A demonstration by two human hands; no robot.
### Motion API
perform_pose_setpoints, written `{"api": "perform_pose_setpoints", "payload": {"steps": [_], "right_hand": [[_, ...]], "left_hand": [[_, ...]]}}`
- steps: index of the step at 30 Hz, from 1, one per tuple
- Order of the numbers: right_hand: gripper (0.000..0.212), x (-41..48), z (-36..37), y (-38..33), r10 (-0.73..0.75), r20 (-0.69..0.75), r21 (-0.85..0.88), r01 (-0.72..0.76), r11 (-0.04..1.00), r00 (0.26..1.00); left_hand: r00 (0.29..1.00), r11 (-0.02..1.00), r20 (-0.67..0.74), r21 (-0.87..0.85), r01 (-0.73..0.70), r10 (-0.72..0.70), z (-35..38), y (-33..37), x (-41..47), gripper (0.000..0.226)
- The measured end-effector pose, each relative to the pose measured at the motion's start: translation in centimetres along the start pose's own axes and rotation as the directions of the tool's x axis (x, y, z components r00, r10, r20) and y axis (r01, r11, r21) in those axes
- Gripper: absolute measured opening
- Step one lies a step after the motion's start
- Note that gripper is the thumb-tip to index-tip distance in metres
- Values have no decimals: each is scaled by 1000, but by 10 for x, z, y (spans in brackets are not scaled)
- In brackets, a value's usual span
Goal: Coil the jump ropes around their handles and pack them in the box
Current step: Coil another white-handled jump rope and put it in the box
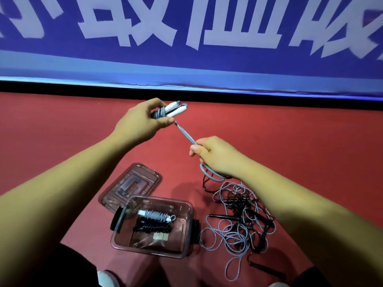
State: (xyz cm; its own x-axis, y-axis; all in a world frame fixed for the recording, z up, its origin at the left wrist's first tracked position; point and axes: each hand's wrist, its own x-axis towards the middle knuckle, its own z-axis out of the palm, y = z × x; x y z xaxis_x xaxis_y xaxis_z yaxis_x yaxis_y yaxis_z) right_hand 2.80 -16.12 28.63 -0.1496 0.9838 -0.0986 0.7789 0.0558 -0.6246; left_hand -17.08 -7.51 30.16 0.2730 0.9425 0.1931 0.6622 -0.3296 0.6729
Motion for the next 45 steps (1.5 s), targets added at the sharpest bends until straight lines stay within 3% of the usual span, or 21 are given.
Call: {"api": "perform_pose_setpoints", "payload": {"steps": [3,5,9,14,19,22,25,27,32,37,39,42,45], "right_hand": [[32,-1,8,-2,22,18,-4,-22,1000,1000],[30,-3,10,-2,17,13,14,-17,1000,1000],[23,-9,5,-9,-54,-22,43,55,998,998],[41,-14,0,-20,-171,-42,-72,168,983,984],[21,-9,-16,-14,-182,-122,-95,171,981,976],[19,-5,-24,-4,-202,-203,-99,185,978,958],[17,-4,-25,3,-202,-238,-101,182,978,950],[16,-3,-25,5,-200,-257,-97,180,979,946],[15,4,-34,14,-160,-335,-38,156,987,929],[14,6,-34,26,-158,-247,-17,159,987,956],[15,5,-32,29,-173,-206,-3,176,984,963],[18,3,-29,27,-172,-157,52,182,982,972],[15,3,-23,20,-173,-96,74,180,981,980]], "left_hand": [[977,880,-73,452,-147,200,7,-2,-3,33],[944,786,-64,573,-232,325,13,-2,-5,35],[966,769,-40,613,-179,257,20,-11,-3,35],[973,707,148,668,-232,180,41,-12,-5,31],[952,674,269,678,-294,145,48,-2,-19,23],[917,692,384,634,-344,104,50,11,-28,18],[871,718,484,578,-387,79,51,24,-35,50],[860,732,500,548,-405,101,51,30,-38,58],[840,791,502,419,-445,206,44,35,-38,34],[787,904,545,113,-411,290,31,34,-40,24],[806,947,499,-130,-294,319,26,34,-41,26],[870,903,405,-418,-95,279,14,37,-40,50],[929,879,293,-472,-65,225,5,40,-36,28]]}}
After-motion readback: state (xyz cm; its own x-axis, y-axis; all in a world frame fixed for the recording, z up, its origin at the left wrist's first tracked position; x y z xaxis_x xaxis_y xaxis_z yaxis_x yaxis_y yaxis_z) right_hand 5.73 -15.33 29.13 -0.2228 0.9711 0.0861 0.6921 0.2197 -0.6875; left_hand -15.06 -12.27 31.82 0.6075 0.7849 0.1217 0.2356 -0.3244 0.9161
